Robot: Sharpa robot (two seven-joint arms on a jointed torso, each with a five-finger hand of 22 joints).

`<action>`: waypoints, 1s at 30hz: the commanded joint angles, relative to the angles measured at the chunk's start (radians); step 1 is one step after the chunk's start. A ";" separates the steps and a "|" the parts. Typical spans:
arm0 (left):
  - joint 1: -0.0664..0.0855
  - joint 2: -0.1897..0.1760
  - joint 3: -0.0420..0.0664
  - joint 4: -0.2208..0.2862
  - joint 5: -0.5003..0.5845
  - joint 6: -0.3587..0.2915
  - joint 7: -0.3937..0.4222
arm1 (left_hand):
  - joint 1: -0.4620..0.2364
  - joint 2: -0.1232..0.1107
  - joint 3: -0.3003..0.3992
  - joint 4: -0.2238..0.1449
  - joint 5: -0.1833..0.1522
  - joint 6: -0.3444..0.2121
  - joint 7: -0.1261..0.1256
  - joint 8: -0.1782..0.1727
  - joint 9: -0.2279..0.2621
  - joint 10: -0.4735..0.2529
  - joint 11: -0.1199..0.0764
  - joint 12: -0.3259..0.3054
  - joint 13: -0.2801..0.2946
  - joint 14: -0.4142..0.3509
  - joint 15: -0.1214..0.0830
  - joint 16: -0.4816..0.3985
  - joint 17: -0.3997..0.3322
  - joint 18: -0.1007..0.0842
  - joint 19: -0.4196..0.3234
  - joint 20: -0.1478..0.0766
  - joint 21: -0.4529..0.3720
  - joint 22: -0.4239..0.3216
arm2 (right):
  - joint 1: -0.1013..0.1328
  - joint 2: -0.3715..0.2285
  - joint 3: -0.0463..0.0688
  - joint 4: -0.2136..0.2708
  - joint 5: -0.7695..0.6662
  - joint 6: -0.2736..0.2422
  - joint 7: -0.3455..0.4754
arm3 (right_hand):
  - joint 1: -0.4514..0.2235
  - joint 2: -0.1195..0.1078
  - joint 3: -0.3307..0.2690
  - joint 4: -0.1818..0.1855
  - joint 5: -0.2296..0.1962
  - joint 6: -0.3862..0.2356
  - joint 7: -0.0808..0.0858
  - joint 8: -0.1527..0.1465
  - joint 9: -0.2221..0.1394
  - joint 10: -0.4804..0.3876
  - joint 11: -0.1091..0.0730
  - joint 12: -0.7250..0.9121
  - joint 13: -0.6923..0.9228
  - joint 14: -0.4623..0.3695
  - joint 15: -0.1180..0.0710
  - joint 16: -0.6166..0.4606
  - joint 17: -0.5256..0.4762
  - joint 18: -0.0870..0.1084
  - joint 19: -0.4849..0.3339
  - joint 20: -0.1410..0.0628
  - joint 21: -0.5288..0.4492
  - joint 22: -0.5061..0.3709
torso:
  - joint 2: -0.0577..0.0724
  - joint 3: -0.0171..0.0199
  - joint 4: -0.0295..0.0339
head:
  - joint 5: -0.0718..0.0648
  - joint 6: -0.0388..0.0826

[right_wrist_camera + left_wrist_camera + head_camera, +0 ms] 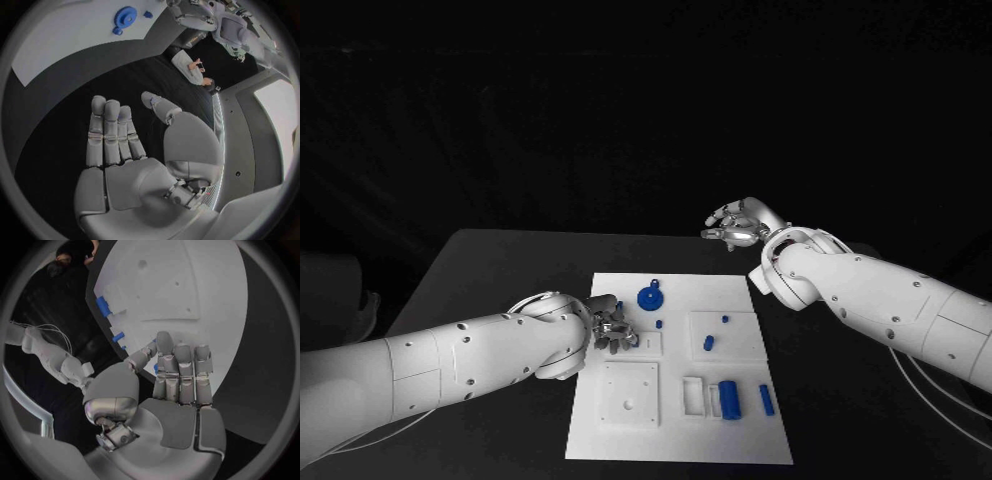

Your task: Assemble the parts on the task board

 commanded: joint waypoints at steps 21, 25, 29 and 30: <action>0.032 -0.075 0.099 0.028 0.137 0.064 0.009 | -0.118 -0.237 -0.019 0.169 -0.056 -0.086 0.034 -0.058 0.009 -0.062 0.026 -0.017 -0.022 -0.054 0.012 -0.021 -0.036 -0.019 -0.033 -0.083 -0.044 0.016 | -0.002 -0.003 0.001 -0.006 -0.010 0.011 0.002 | -0.010 0.004 -0.008 0.001 0.007 -0.001 0.007 -0.004 0.002 -0.011 0.001 0.008 -0.004 0.002 0.002 -0.005 -0.001 0.010 0.008 0.003 -0.008 0.002 | 0.000 0.0013 -0.0005 | 0.002 0.012; 0.052 -0.067 0.099 -0.010 0.137 0.072 0.002 | -0.107 -0.229 -0.015 0.173 -0.056 -0.126 0.046 -0.079 0.002 -0.069 0.035 -0.019 -0.023 -0.059 0.015 -0.023 -0.041 -0.019 -0.037 -0.081 -0.047 0.017 | -0.002 -0.002 0.001 -0.007 -0.010 0.011 0.003 | -0.010 0.004 -0.008 0.001 0.007 -0.001 0.007 -0.004 0.002 -0.011 0.001 0.008 -0.004 0.002 0.002 -0.005 -0.001 0.010 0.008 0.003 -0.009 0.003 | 0.000 0.0019 -0.0009 | 0.004 0.016; 0.068 -0.039 0.099 -0.080 0.104 0.118 -0.014 | -0.087 -0.199 -0.021 0.157 -0.056 -0.155 0.055 -0.093 -0.003 -0.073 0.042 -0.018 -0.023 -0.061 0.016 -0.022 -0.045 -0.019 -0.038 -0.079 -0.047 0.018 | -0.002 -0.001 0.001 -0.007 -0.010 0.012 0.002 | -0.009 0.004 -0.008 0.001 0.007 -0.001 0.007 -0.004 0.002 -0.011 0.001 0.008 -0.005 0.002 0.002 -0.005 -0.001 0.010 0.008 0.003 -0.009 0.003 | 0.000 0.0021 -0.0012 | 0.006 0.019; 0.071 -0.033 0.099 -0.093 0.104 0.131 -0.015 | -0.086 -0.196 -0.024 0.156 -0.056 -0.160 0.056 -0.096 -0.004 -0.074 0.044 -0.018 -0.023 -0.061 0.017 -0.023 -0.046 -0.019 -0.039 -0.078 -0.048 0.018 | -0.002 -0.001 0.001 -0.007 -0.010 0.012 0.002 | -0.010 0.004 -0.008 0.001 0.007 -0.001 0.007 -0.004 0.002 -0.011 0.001 0.008 -0.005 0.002 0.002 -0.005 -0.001 0.010 0.008 0.003 -0.009 0.003 | 0.001 0.0022 -0.0015 | 0.006 0.018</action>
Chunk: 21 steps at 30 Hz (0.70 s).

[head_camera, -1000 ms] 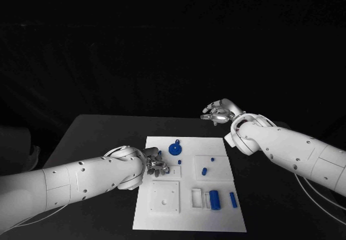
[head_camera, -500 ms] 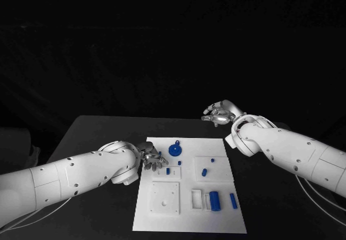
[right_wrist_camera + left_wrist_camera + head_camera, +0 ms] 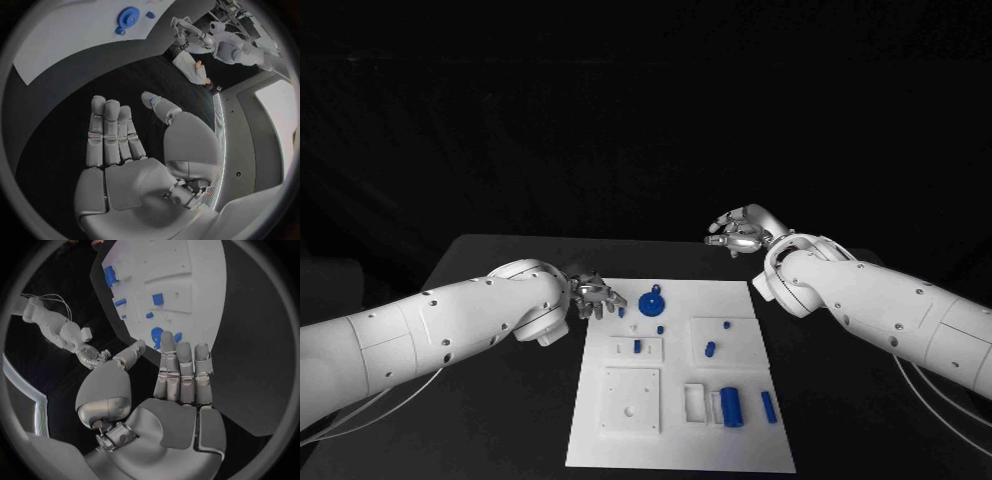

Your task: Assemble the parts on the task board

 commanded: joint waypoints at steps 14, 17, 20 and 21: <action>0.024 0.110 0.000 -0.183 -0.130 0.204 -0.045 | -0.036 -0.009 -0.018 0.032 -0.005 -0.056 0.017 -0.027 -0.011 -0.036 0.021 -0.010 -0.006 -0.030 0.014 -0.011 -0.014 -0.023 -0.029 -0.076 -0.022 0.016 | 0.000 0.010 0.001 -0.002 -0.009 0.012 0.004 | -0.010 0.004 -0.005 -0.002 0.004 -0.002 0.007 -0.004 0.001 -0.008 -0.002 0.005 -0.003 0.002 0.002 -0.005 -0.001 0.015 0.005 -0.001 -0.006 0.002 | 0.001 0.0008 -0.0017 | 0.003 0.004; 0.024 0.127 -0.001 -0.211 -0.139 0.212 -0.045 | -0.053 -0.019 -0.014 0.055 -0.005 -0.066 0.021 -0.029 -0.010 -0.047 0.024 -0.012 -0.007 -0.040 0.018 -0.013 -0.017 -0.022 -0.037 -0.072 -0.027 0.016 | 0.000 0.010 0.001 -0.002 -0.009 0.011 0.004 | -0.010 0.004 -0.005 -0.002 0.004 -0.003 0.007 -0.004 0.001 -0.008 -0.002 0.006 -0.003 0.002 0.002 -0.005 -0.001 0.015 0.005 -0.001 -0.006 0.002 | 0.002 0.0009 -0.0021 | 0.003 0.005; 0.024 0.145 -0.003 -0.234 -0.139 0.222 -0.041 | -0.058 -0.019 -0.011 0.067 -0.005 -0.069 0.022 -0.029 -0.009 -0.050 0.025 -0.011 -0.006 -0.043 0.020 -0.012 -0.017 -0.022 -0.040 -0.070 -0.028 0.017 | 0.000 0.013 0.001 -0.003 -0.009 0.011 0.004 | -0.010 0.004 -0.005 -0.002 0.004 -0.003 0.007 -0.004 0.001 -0.008 -0.002 0.006 -0.003 0.002 0.002 -0.005 -0.001 0.015 0.005 -0.001 -0.006 0.002 | 0.002 0.0010 -0.0015 | 0.003 0.004; 0.023 0.151 -0.006 -0.241 -0.139 0.223 -0.039 | -0.060 -0.019 -0.011 0.069 -0.005 -0.069 0.022 -0.028 -0.008 -0.050 0.026 -0.010 -0.006 -0.044 0.021 -0.011 -0.017 -0.022 -0.041 -0.069 -0.028 0.017 | 0.000 0.013 0.001 -0.003 -0.009 0.011 0.004 | -0.010 0.004 -0.005 -0.002 0.004 -0.003 0.007 -0.005 0.001 -0.008 -0.002 0.006 -0.004 0.002 0.002 -0.005 -0.001 0.015 0.005 -0.001 -0.006 0.002 | 0.002 0.0009 -0.0019 | 0.003 0.005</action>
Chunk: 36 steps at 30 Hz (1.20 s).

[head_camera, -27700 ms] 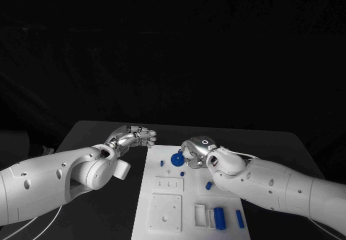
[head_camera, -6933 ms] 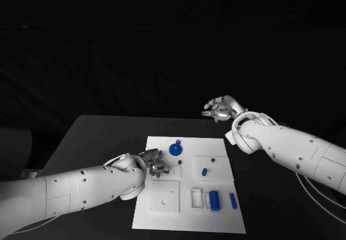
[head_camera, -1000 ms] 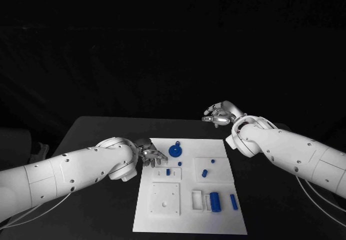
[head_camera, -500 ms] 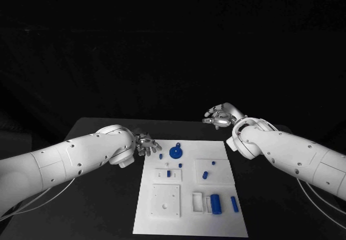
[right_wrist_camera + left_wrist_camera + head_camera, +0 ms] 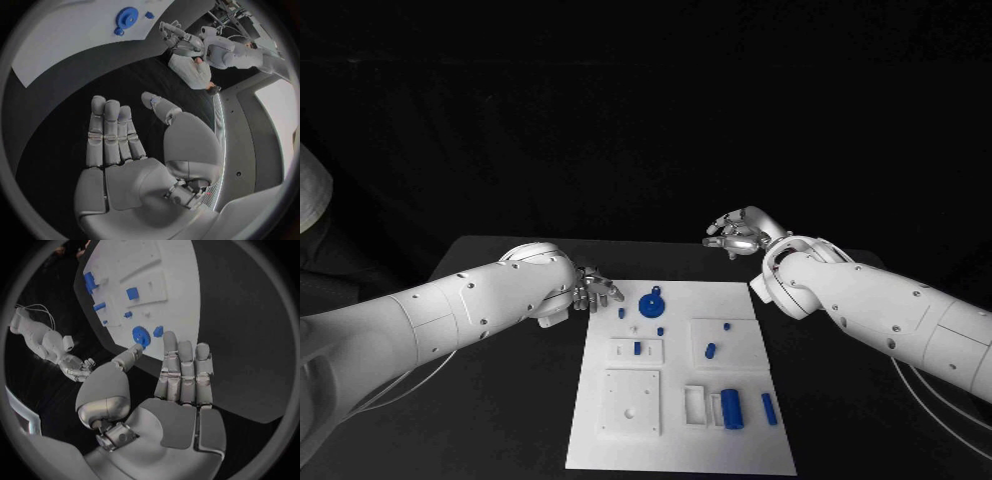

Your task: Assemble the parts on the task board

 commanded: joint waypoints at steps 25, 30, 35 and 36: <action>-0.033 0.107 -0.011 -0.153 0.000 0.079 0.030 | -0.027 0.031 -0.007 0.022 -0.005 -0.012 0.001 0.001 0.007 -0.016 0.001 0.004 0.004 -0.018 0.004 0.008 -0.003 -0.003 -0.013 -0.076 -0.005 0.021 | 0.000 0.014 0.001 -0.001 -0.010 0.008 0.004 | -0.006 0.000 -0.006 -0.002 0.006 -0.005 0.008 -0.006 0.001 -0.009 0.001 0.007 -0.006 0.000 0.003 -0.006 -0.001 0.016 0.003 0.000 -0.009 0.003 | -0.001 -0.0023 0.0012 | -0.012 0.004; -0.036 0.116 -0.011 -0.174 0.007 0.081 0.034 | -0.027 0.041 -0.012 0.015 -0.005 -0.014 0.002 0.001 0.008 -0.019 0.002 0.006 0.005 -0.019 0.004 0.009 -0.004 -0.003 -0.015 -0.076 -0.004 0.021 | 0.000 0.014 0.000 -0.002 -0.010 0.009 0.004 | -0.006 0.000 -0.006 -0.002 0.006 -0.005 0.008 -0.006 0.001 -0.009 0.001 0.008 -0.006 0.000 0.003 -0.006 -0.001 0.016 0.003 0.000 -0.010 0.004 | 0.000 -0.0023 0.0011 | -0.012 0.003; -0.038 0.122 -0.011 -0.187 0.010 0.079 0.039 | -0.026 0.049 -0.016 0.008 -0.005 -0.017 0.002 0.001 0.009 -0.020 0.002 0.007 0.006 -0.021 0.005 0.010 -0.005 -0.002 -0.016 -0.075 -0.004 0.020 | 0.000 0.014 0.000 -0.002 -0.011 0.009 0.004 | -0.006 0.001 -0.006 -0.002 0.006 -0.005 0.008 -0.006 0.001 -0.009 0.001 0.008 -0.007 0.000 0.003 -0.006 -0.001 0.016 0.003 0.000 -0.010 0.004 | -0.001 -0.0008 0.0020 | -0.014 0.003; -0.039 0.123 -0.011 -0.189 0.010 0.079 0.039 | -0.026 0.051 -0.016 0.006 -0.005 -0.018 0.002 0.001 0.009 -0.021 0.003 0.007 0.006 -0.021 0.005 0.010 -0.005 -0.002 -0.016 -0.075 -0.004 0.020 | 0.000 0.014 0.000 -0.002 -0.011 0.009 0.004 | -0.006 0.001 -0.006 -0.002 0.006 -0.005 0.008 -0.006 0.001 -0.009 0.001 0.008 -0.007 0.000 0.003 -0.006 -0.001 0.016 0.003 0.000 -0.010 0.004 | -0.001 -0.0008 0.0020 | -0.014 0.003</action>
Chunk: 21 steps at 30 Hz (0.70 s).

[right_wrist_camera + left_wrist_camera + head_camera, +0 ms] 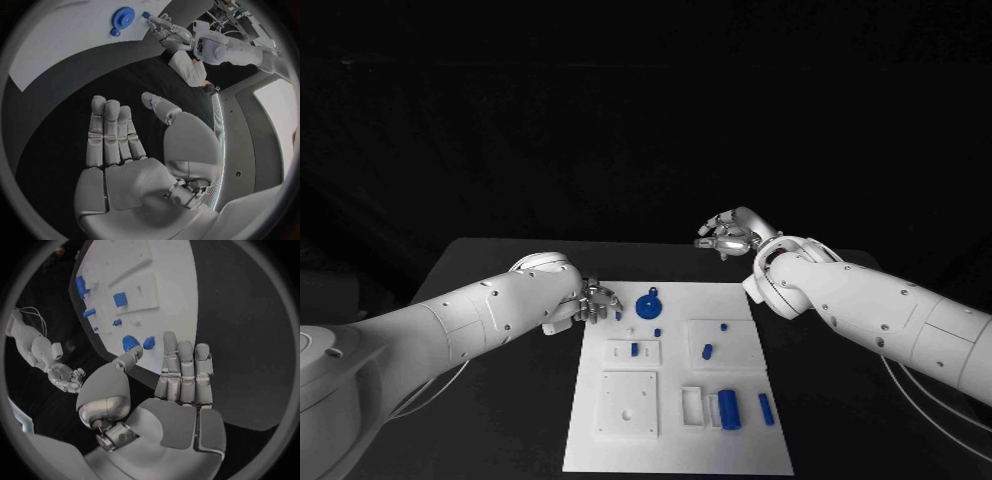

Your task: Assemble the parts on the task board

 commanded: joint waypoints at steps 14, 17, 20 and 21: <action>-0.013 0.024 0.000 -0.021 0.032 0.010 0.032 | 0.006 0.037 -0.008 -0.032 -0.005 -0.013 0.000 0.001 0.000 -0.010 0.003 0.010 0.002 -0.009 -0.002 0.009 -0.004 -0.002 -0.008 -0.078 -0.002 0.021 | 0.000 0.003 0.000 0.001 -0.011 0.011 0.003 | -0.006 0.001 -0.006 -0.002 0.006 0.001 0.007 -0.006 0.001 -0.006 -0.003 0.005 -0.002 0.001 0.003 -0.006 -0.001 0.008 0.004 0.000 -0.007 0.002 | 0.000 0.0015 0.0002 | -0.002 -0.001; -0.014 0.025 0.000 -0.024 0.033 0.009 0.034 | 0.008 0.043 -0.008 -0.039 -0.005 -0.013 0.000 0.001 0.000 -0.010 0.003 0.011 0.002 -0.009 -0.002 0.010 -0.005 -0.001 -0.008 -0.078 -0.002 0.020 | 0.000 0.002 0.000 0.000 -0.012 0.011 0.002 | -0.006 0.001 -0.006 -0.002 0.006 0.001 0.007 -0.006 0.001 -0.006 -0.003 0.005 -0.002 0.001 0.003 -0.006 -0.001 0.008 0.004 0.000 -0.007 0.002 | 0.000 0.0019 0.0003 | -0.002 -0.002; -0.015 0.026 0.000 -0.025 0.033 0.009 0.035 | 0.013 0.054 -0.007 -0.048 -0.005 -0.012 0.000 0.002 0.001 -0.010 0.002 0.012 0.002 -0.009 -0.002 0.011 -0.006 -0.001 -0.008 -0.078 -0.001 0.021 | 0.000 0.002 0.000 0.001 -0.012 0.011 0.002 | -0.006 0.001 -0.006 -0.002 0.006 0.001 0.007 -0.006 0.001 -0.006 -0.003 0.006 -0.003 0.001 0.003 -0.006 -0.001 0.008 0.004 0.000 -0.007 0.003 | 0.000 0.0021 0.0005 | -0.003 -0.001; -0.015 0.026 0.000 -0.025 0.034 0.009 0.035 | 0.014 0.057 -0.007 -0.051 -0.005 -0.012 0.000 0.003 0.001 -0.010 0.002 0.012 0.002 -0.009 -0.002 0.011 -0.006 -0.001 -0.008 -0.078 -0.001 0.021 | 0.000 0.002 0.000 0.001 -0.012 0.012 0.002 | -0.006 0.001 -0.006 -0.002 0.006 0.001 0.007 -0.006 0.001 -0.006 -0.003 0.006 -0.003 0.001 0.003 -0.006 -0.001 0.008 0.004 0.000 -0.007 0.003 | -0.001 0.0021 0.0005 | -0.003 -0.001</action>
